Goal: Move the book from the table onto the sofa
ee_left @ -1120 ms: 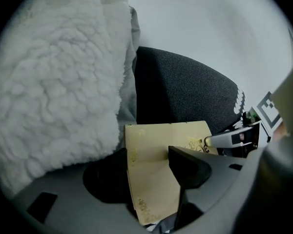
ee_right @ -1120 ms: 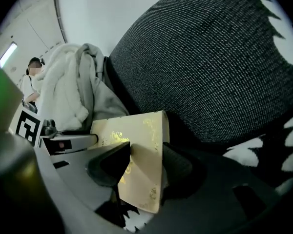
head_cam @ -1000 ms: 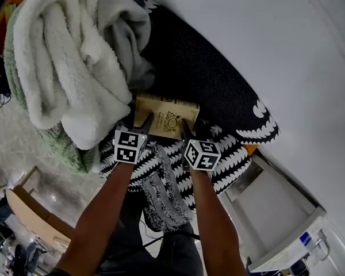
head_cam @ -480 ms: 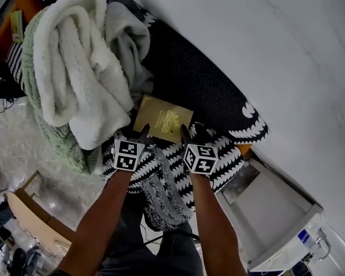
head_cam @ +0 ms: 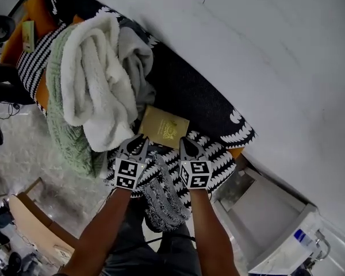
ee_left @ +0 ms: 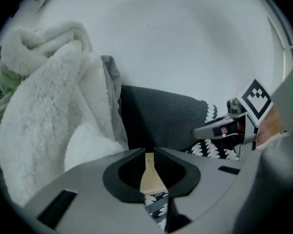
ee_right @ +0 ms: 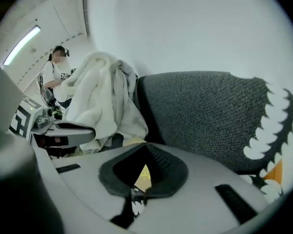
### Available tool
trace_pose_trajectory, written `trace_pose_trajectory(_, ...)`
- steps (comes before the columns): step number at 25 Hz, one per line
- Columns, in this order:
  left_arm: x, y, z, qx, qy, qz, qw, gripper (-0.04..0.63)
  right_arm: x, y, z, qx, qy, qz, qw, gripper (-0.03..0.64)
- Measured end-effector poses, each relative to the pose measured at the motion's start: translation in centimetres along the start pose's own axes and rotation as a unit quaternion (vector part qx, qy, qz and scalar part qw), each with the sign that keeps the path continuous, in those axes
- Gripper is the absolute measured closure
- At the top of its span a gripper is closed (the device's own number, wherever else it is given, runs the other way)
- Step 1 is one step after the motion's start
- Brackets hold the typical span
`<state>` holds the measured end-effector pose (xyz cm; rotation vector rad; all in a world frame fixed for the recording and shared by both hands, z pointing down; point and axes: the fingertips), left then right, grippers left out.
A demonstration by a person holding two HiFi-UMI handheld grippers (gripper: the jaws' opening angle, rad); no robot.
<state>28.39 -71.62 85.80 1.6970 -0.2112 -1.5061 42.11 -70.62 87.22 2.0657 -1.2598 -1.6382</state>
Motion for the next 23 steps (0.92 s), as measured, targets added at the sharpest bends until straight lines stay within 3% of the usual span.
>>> trace_pose_trajectory(12,8.1,-8.2,-2.7,-0.012,0.025,-0.077,0.9966,0.538,5.3,-7.2,3.1,0.003,-0.033,-0.04,0.999,0.603)
trace_pose_trajectory(23,13.6,-18.0,-5.6,-0.014,0.053,-0.121,0.9911,0.538,9.1,-16.5,8.1,0.017,-0.053,-0.085,0.995,0.603)
Point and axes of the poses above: the fingertips, and each gripper's own axes: y forward along the fingers, z to its left, x out of its top, and after that the axes turned 8 degrees about x, right-handed
